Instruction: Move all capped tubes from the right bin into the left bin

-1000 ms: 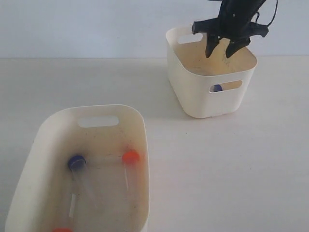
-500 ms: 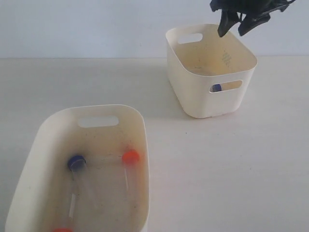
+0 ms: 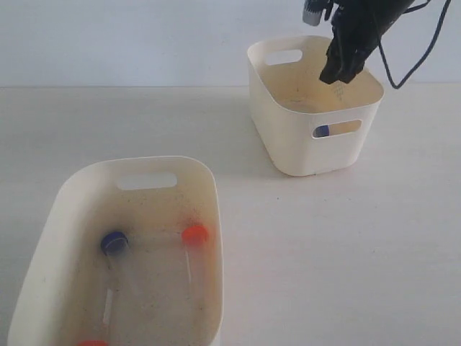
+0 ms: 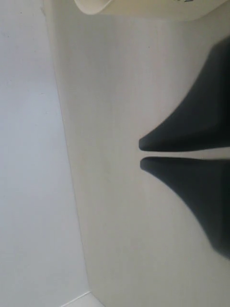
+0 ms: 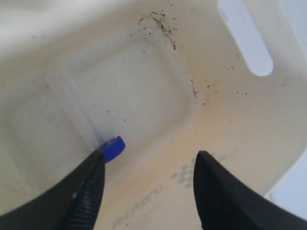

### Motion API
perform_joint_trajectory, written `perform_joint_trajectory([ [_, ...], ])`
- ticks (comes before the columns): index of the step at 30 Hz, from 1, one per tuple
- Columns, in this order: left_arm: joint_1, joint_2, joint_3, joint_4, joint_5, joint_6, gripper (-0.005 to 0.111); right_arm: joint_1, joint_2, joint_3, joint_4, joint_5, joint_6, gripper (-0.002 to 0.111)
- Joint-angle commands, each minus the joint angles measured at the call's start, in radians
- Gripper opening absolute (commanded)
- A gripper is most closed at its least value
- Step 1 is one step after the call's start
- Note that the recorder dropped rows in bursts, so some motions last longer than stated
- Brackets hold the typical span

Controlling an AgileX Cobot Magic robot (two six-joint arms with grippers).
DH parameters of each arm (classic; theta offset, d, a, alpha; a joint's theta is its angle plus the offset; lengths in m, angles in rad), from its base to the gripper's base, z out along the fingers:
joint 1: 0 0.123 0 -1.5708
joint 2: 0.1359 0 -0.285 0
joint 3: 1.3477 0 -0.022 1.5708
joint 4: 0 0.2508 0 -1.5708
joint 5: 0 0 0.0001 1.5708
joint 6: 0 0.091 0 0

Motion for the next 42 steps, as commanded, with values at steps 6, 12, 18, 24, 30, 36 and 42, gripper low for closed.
perform_joint_trajectory([
  [6,0.001,-0.002,-0.004,-0.001,-0.015,-0.012,0.004,-0.004,0.073,0.012,0.016,-0.027,-0.195,0.053],
  [12,0.001,-0.002,-0.004,-0.001,-0.015,-0.012,0.004,-0.004,0.075,0.012,0.018,0.004,-0.258,0.053],
  [18,0.001,-0.002,-0.004,-0.001,-0.015,-0.012,0.004,-0.010,0.075,0.025,0.016,0.049,-0.270,0.053],
  [24,0.001,-0.002,-0.004,-0.001,-0.015,-0.012,0.004,-0.010,0.075,0.100,-0.019,0.031,-0.317,0.053],
  [30,0.001,-0.002,-0.004,-0.001,-0.015,-0.012,0.004,-0.006,0.075,0.128,-0.059,0.034,-0.317,0.053],
  [36,0.001,-0.002,-0.004,-0.001,-0.015,-0.012,0.004,0.035,0.139,0.128,-0.057,0.045,-0.295,0.053],
  [42,0.001,-0.002,-0.004,-0.001,-0.015,-0.012,0.004,0.064,0.223,0.128,-0.033,0.052,-0.163,0.053],
])
